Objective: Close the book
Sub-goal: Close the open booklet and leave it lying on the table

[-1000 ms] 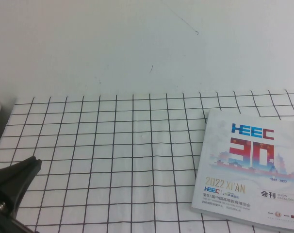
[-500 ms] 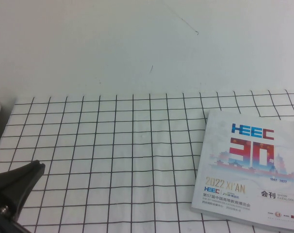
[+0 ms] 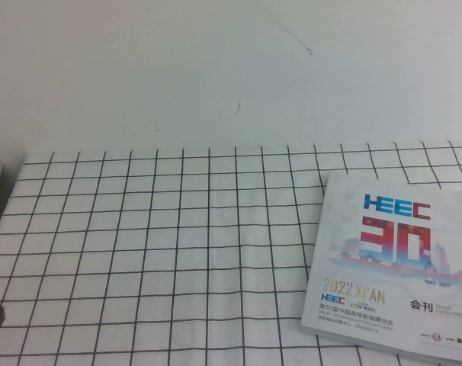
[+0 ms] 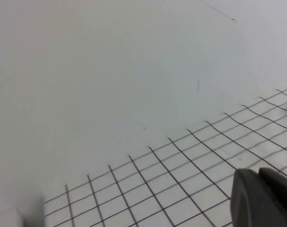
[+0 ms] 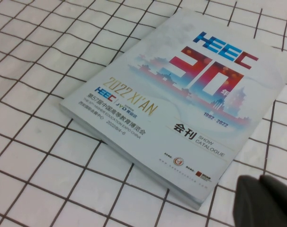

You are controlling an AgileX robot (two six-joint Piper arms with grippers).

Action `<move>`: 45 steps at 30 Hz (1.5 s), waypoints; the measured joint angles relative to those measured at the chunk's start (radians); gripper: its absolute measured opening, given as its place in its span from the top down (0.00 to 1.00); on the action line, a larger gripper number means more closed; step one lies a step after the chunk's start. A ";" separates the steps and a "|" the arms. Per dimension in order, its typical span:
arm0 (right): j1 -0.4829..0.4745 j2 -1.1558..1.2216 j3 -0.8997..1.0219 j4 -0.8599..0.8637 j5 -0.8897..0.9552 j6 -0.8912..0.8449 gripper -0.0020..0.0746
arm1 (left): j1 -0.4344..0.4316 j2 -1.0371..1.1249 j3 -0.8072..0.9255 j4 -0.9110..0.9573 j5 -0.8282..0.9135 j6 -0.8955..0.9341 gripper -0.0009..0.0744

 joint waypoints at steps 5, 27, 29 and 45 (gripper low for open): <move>0.000 0.000 0.000 0.001 0.000 0.000 0.98 | 0.064 -0.162 0.113 0.000 0.002 0.032 0.99; 0.000 -0.002 0.000 0.002 0.000 0.000 0.98 | 0.093 -0.180 0.191 0.640 0.008 -0.828 0.99; 0.000 -0.002 0.000 0.002 0.000 0.000 0.98 | 0.093 -0.180 0.191 0.654 0.071 -0.865 0.99; 0.000 -0.002 0.000 0.002 0.000 0.000 0.98 | 0.093 -0.180 0.189 0.652 0.175 -0.891 0.99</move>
